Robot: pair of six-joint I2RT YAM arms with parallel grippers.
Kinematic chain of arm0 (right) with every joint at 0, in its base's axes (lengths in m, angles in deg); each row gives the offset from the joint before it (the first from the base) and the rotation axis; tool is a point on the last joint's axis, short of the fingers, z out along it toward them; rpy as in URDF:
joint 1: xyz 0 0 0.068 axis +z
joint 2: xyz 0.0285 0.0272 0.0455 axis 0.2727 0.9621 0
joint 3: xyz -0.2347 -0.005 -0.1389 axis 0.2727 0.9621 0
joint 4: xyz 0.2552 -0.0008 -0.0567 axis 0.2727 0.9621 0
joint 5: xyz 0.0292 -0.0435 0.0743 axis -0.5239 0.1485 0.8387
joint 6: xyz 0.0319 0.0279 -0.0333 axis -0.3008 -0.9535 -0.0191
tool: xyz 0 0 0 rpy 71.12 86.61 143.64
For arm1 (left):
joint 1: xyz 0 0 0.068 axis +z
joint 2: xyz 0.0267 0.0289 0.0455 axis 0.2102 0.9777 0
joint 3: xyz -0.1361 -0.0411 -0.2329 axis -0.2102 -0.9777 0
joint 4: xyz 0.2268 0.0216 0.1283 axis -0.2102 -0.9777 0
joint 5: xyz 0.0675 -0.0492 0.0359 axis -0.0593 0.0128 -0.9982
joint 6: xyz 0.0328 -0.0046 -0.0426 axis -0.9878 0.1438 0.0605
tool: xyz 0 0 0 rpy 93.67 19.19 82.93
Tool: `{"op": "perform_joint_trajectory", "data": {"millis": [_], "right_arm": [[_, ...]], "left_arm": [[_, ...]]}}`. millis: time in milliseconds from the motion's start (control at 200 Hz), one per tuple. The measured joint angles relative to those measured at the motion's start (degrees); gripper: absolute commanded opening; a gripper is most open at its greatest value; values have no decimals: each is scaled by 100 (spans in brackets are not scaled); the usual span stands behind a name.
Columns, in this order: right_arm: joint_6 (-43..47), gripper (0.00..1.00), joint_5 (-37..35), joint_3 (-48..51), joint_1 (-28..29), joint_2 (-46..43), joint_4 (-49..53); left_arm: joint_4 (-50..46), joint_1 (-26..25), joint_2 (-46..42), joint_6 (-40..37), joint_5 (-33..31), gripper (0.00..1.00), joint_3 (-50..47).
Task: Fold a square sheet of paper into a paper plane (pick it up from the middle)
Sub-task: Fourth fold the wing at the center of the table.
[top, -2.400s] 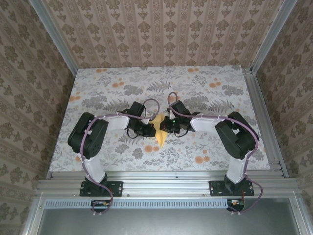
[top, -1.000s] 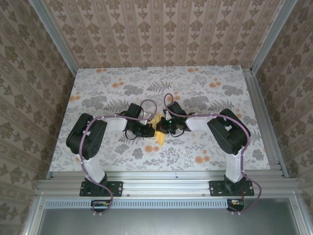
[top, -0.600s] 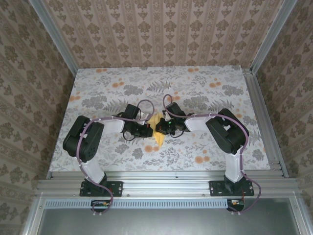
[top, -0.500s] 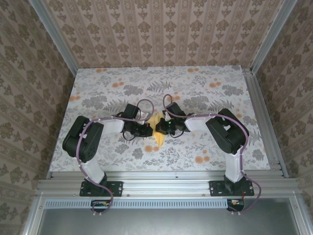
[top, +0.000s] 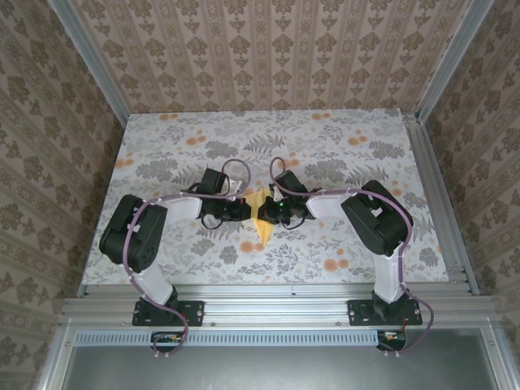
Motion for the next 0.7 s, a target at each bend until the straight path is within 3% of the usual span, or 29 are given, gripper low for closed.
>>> {"op": "perform_joint_trajectory", "data": {"millis": [700], "right_arm": [[2,0,2,-61,15,0,9]], "left_arm": [[94,98,555,35,-55,0,284]]}}
